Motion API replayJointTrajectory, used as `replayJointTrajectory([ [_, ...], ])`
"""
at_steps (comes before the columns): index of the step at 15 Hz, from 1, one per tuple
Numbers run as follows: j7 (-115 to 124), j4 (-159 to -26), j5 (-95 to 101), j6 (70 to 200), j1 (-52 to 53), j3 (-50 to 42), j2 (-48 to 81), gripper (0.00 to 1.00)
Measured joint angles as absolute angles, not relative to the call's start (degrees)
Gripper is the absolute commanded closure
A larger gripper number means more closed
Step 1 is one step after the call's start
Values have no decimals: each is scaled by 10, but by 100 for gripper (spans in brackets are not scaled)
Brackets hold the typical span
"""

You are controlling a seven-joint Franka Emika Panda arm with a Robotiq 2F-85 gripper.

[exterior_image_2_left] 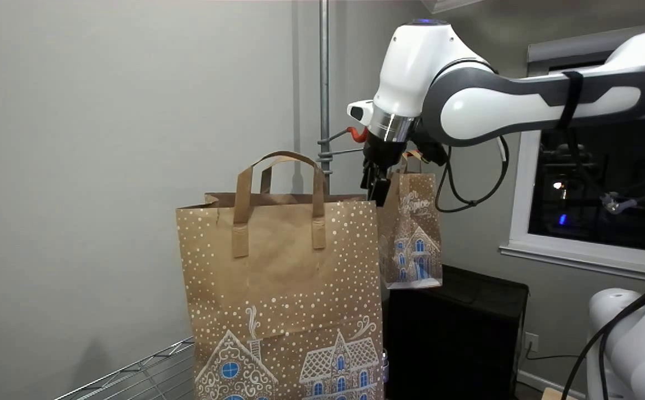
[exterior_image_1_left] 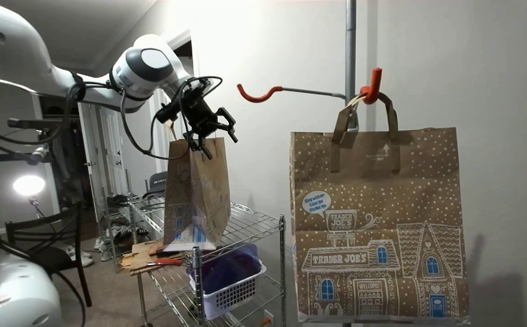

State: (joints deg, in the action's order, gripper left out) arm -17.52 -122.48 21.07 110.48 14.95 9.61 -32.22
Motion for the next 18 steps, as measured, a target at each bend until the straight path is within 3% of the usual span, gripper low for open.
replayJointTrajectory([
  [11,-175,-1258,208,1138,151,94,-326,0],
  [18,-175,-1327,150,1251,173,99,-272,0],
])
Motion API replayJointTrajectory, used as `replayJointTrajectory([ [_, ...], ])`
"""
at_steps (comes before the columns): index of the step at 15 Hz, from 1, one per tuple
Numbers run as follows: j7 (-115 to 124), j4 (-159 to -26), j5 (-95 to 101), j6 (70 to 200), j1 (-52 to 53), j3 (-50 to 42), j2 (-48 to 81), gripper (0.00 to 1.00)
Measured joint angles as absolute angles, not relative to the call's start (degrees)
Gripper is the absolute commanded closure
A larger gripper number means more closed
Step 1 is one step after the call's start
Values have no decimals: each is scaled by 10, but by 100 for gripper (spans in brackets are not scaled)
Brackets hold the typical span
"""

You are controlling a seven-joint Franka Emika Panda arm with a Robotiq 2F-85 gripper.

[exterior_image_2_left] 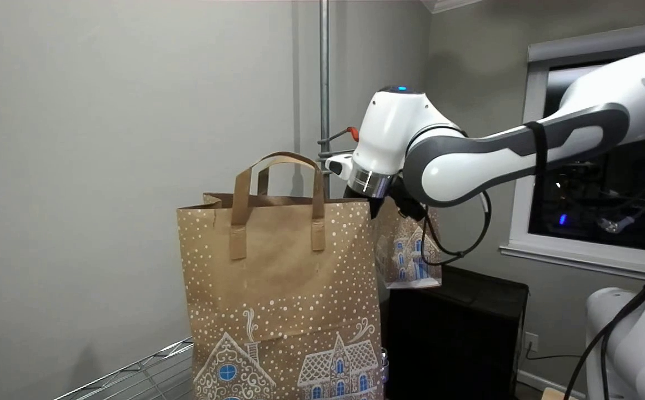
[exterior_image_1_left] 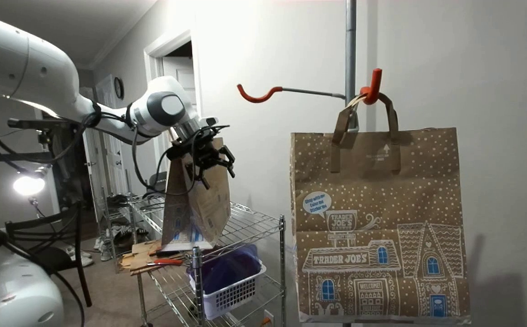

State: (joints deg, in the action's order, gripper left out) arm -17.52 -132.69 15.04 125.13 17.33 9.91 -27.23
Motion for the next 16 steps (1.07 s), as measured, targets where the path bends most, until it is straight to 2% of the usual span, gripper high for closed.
replayJointTrajectory([
  [8,-175,-1344,102,1314,194,114,-195,0],
  [16,-182,-1293,66,1335,218,140,-112,0],
])
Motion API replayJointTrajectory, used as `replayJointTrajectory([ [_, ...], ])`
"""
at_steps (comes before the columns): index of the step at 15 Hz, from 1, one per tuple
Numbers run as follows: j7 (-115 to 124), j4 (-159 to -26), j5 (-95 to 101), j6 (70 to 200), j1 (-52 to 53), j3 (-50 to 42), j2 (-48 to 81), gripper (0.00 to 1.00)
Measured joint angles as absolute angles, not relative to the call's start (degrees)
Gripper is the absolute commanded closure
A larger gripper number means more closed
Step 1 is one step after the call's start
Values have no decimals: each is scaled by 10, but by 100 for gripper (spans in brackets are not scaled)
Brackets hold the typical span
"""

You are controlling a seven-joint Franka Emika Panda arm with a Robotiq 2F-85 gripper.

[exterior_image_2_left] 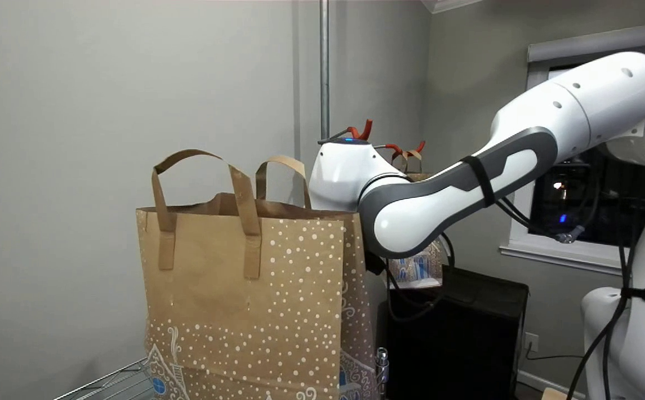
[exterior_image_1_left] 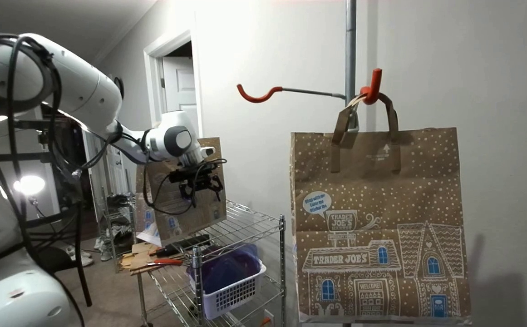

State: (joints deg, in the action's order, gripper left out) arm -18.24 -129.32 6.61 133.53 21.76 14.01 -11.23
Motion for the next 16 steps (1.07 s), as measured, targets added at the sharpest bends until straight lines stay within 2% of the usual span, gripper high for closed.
replayJointTrajectory([
  [16,-186,-1193,37,1360,218,164,-13,0],
])
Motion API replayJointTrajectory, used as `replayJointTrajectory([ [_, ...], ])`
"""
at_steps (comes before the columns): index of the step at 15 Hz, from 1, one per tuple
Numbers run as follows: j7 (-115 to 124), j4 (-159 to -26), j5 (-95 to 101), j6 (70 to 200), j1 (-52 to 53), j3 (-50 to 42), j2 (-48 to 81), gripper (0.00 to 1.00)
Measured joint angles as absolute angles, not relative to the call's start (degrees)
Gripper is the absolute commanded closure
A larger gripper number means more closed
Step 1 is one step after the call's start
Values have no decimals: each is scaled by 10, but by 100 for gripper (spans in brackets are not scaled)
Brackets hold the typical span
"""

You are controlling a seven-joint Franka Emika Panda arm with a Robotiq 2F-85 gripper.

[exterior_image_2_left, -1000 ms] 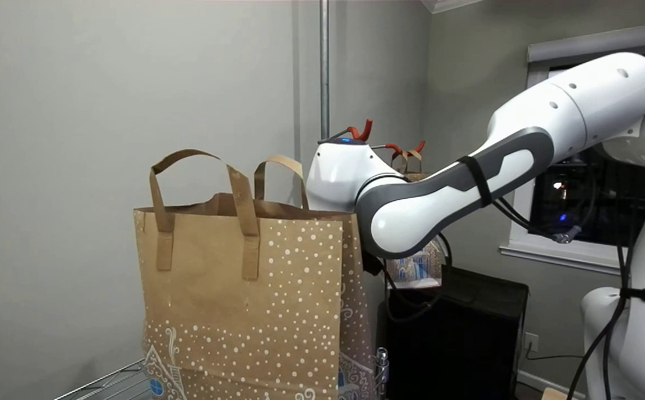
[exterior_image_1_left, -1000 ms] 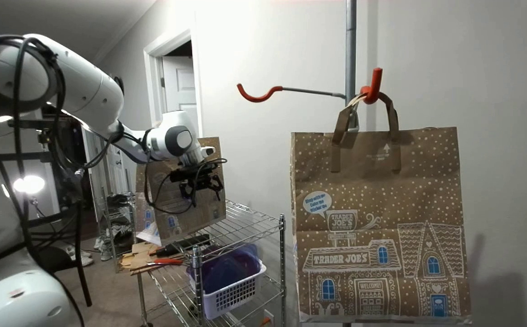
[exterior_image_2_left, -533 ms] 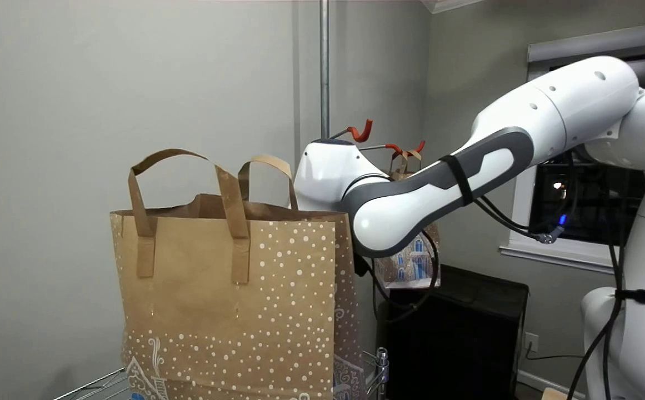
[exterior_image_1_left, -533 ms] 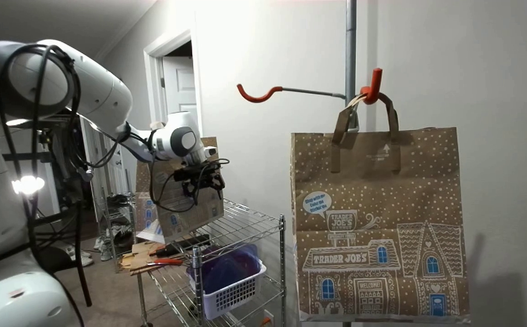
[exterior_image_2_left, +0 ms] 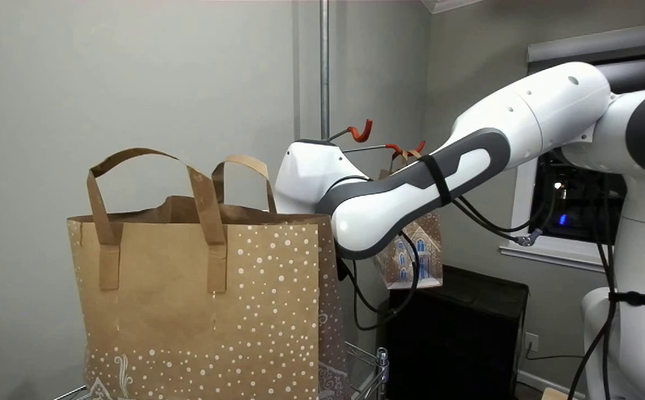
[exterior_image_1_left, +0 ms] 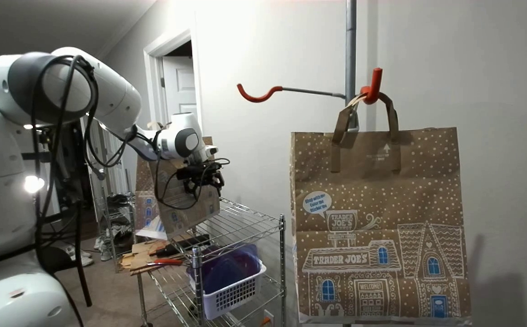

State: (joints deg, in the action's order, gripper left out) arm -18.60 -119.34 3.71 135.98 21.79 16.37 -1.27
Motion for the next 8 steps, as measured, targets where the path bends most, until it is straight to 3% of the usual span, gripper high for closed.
replayJointTrajectory([
  [8,-186,-1176,38,1343,218,177,14,0],
])
